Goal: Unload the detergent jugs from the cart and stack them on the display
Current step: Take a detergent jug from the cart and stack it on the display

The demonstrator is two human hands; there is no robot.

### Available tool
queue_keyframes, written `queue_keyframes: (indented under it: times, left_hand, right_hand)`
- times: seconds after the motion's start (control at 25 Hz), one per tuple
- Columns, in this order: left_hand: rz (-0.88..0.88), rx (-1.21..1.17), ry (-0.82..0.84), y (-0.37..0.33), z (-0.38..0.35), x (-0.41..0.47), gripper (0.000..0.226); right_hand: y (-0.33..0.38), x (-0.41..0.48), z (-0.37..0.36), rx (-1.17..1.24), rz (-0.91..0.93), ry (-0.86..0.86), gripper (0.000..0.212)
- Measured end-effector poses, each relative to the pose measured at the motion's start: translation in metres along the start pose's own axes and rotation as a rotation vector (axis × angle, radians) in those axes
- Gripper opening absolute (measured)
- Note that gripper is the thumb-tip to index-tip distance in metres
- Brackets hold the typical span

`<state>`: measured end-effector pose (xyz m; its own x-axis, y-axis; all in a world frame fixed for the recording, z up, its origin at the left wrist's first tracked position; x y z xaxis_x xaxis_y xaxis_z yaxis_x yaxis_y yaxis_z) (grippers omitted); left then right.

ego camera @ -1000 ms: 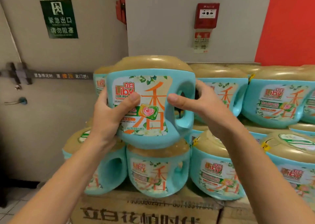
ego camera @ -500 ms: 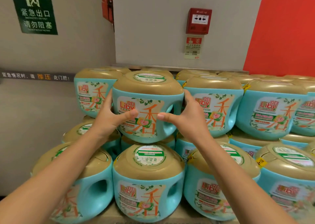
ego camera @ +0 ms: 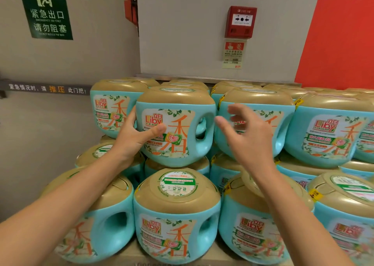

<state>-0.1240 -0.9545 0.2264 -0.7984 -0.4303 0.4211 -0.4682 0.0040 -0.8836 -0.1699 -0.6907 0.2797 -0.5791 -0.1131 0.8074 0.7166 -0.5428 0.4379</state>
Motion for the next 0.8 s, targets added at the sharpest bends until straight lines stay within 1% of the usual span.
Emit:
queue_keyframes:
  times: [0.04,0.08,0.12,0.16,0.2,0.28,0.36,0.4,0.48,0.6,0.64,0.68,0.8]
  left_hand:
    - [-0.002,0.006,-0.001,0.000,-0.001,0.002,0.087]
    - [-0.006,0.015,-0.002,0.001,-0.003,0.005,0.089]
    - [-0.010,0.030,-0.002,0.001,-0.004,0.008,0.092]
    - [-0.015,0.047,-0.002,0.002,-0.004,0.011,0.094]
    - [-0.018,0.063,-0.002,0.004,-0.004,0.013,0.096]
    - [-0.023,0.087,0.006,0.007,-0.005,0.016,0.095]
    - [-0.035,0.099,0.008,0.009,-0.004,0.016,0.090]
    - [-0.047,0.092,0.002,0.010,-0.004,0.015,0.086]
    - [-0.072,0.068,-0.015,0.010,-0.004,0.012,0.079]
    - [-0.112,0.066,-0.035,0.008,-0.006,0.009,0.080]
    - [-0.123,0.068,-0.038,0.007,-0.007,0.008,0.079]
    - [-0.131,0.073,-0.039,0.006,-0.007,0.008,0.078]
    - [-0.146,0.098,-0.039,0.005,-0.008,0.007,0.076]
  right_hand:
    - [-0.012,0.001,0.018,-0.007,-0.016,-0.113,0.043]
    - [-0.027,0.002,0.034,-0.038,-0.047,-0.194,0.046]
    - [-0.042,0.002,0.044,-0.082,-0.101,-0.220,0.053]
    - [-0.059,0.002,0.047,-0.122,-0.171,-0.190,0.064]
    - [-0.074,0.002,0.045,-0.149,-0.242,-0.124,0.076]
    - [-0.097,-0.002,0.036,-0.141,-0.345,-0.006,0.096]
    - [-0.106,-0.003,0.026,-0.035,-0.380,0.058,0.103]
    - [-0.109,-0.002,0.021,0.012,-0.386,0.089,0.104]
    - [-0.112,-0.002,0.011,0.034,-0.405,0.148,0.102]
    - [-0.115,-0.004,0.007,-0.077,-0.410,0.182,0.080]
    - [-0.115,-0.005,0.009,-0.127,-0.409,0.173,0.077]
    - [-0.114,-0.005,0.013,-0.171,-0.411,0.155,0.078]
    - [-0.107,-0.005,0.019,-0.299,-0.403,0.097,0.090]
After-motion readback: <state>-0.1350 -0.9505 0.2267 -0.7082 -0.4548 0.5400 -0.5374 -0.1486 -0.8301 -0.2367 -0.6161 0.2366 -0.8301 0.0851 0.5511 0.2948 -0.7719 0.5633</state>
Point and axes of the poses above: each hand's wrist, its own x-axis towards the middle knuckle, its own z-axis out of the back of the hand, y = z × x, the point moved 8 cm from there along x, towards the middle knuckle, and after that the axes turned 10 degrees about -x, right-handed, at the moved point
